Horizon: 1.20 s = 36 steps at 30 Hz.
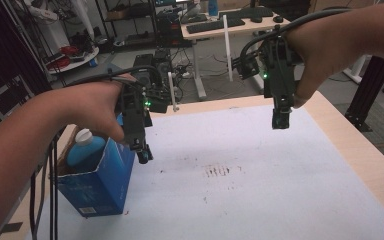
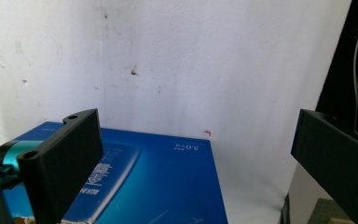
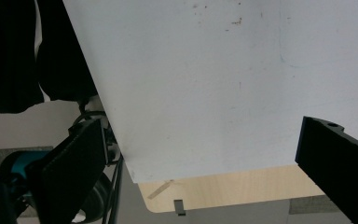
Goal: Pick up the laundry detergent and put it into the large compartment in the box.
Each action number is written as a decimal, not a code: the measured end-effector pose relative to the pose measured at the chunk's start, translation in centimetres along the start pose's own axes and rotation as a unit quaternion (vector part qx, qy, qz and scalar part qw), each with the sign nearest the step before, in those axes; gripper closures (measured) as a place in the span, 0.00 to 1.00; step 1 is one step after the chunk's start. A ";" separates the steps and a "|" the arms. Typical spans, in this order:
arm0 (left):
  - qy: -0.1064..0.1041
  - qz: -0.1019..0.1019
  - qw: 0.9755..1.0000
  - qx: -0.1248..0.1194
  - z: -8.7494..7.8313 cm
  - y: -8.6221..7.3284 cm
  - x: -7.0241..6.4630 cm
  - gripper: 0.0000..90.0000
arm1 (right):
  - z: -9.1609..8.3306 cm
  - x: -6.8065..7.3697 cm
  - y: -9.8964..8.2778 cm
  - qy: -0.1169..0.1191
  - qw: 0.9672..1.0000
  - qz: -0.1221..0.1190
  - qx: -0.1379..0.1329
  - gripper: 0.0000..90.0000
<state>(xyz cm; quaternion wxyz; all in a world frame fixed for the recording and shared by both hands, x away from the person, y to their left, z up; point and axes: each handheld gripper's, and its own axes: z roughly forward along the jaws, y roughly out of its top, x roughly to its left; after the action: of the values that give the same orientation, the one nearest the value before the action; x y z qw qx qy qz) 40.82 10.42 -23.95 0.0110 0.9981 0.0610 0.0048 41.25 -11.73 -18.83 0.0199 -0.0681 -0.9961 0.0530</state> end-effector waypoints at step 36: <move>-0.011 0.001 1.000 0.002 1.0 0.7 0.9 0.02 | 0.0 -0.9 -0.1 -0.001 1.000 -0.003 -0.008 0.01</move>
<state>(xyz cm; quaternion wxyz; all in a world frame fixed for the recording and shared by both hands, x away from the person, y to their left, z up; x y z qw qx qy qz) 41.86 9.84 -24.95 0.0095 0.9981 0.0599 -0.0067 42.15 -11.96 -18.80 0.0188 -0.0650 -0.9967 0.0451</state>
